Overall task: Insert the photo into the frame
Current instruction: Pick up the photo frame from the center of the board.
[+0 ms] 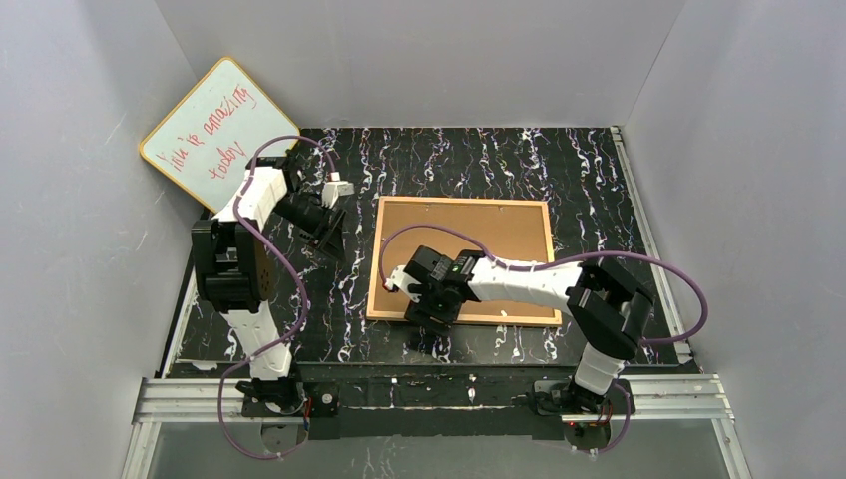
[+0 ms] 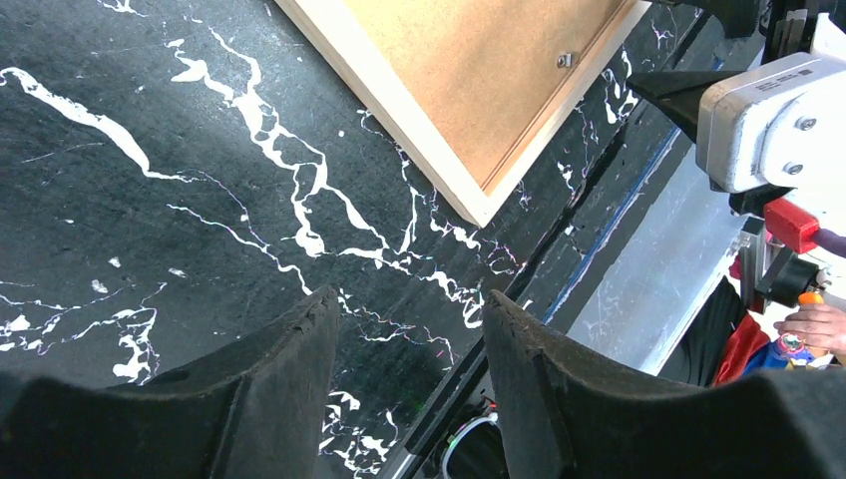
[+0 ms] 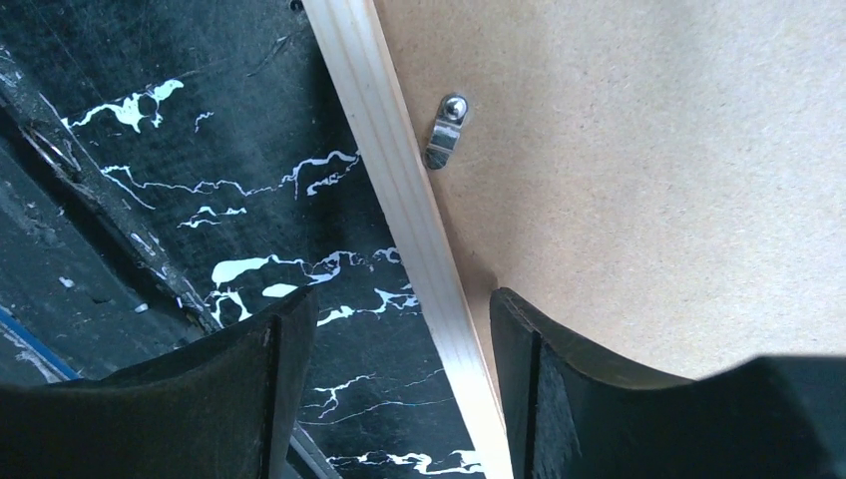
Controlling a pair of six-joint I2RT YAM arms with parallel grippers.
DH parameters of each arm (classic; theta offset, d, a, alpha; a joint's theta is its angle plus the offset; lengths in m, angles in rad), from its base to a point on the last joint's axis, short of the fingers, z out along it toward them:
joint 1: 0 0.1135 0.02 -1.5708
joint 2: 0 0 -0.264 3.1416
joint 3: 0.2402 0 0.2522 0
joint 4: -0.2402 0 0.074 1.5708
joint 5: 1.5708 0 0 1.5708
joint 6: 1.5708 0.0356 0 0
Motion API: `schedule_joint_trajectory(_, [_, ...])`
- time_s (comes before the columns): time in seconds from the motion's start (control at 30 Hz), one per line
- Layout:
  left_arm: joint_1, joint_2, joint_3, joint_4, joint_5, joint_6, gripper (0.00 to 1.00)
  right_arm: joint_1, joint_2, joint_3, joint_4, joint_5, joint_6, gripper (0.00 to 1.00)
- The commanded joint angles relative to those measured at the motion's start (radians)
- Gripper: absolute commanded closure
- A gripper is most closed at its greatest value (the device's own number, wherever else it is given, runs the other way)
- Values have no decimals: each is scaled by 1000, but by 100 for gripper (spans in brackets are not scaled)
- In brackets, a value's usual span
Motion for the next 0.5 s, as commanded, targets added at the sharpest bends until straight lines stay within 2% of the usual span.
schedule_joint_trajectory(0.0, [7,-62,28,-27,2,-7,47,8,2,-9,44,73,-41,30])
schedule_joint_trajectory(0.1, [7,-64,32,-24,7,-17,46,14,26,-12,50,120,-50,37])
schedule_joint_trajectory(0.23, [39,-64,49,-37,6,-12,46,26,52,1,48,168,-58,57])
schedule_joint_trajectory(0.47, [77,-61,79,-68,9,13,46,45,57,33,63,178,-63,75])
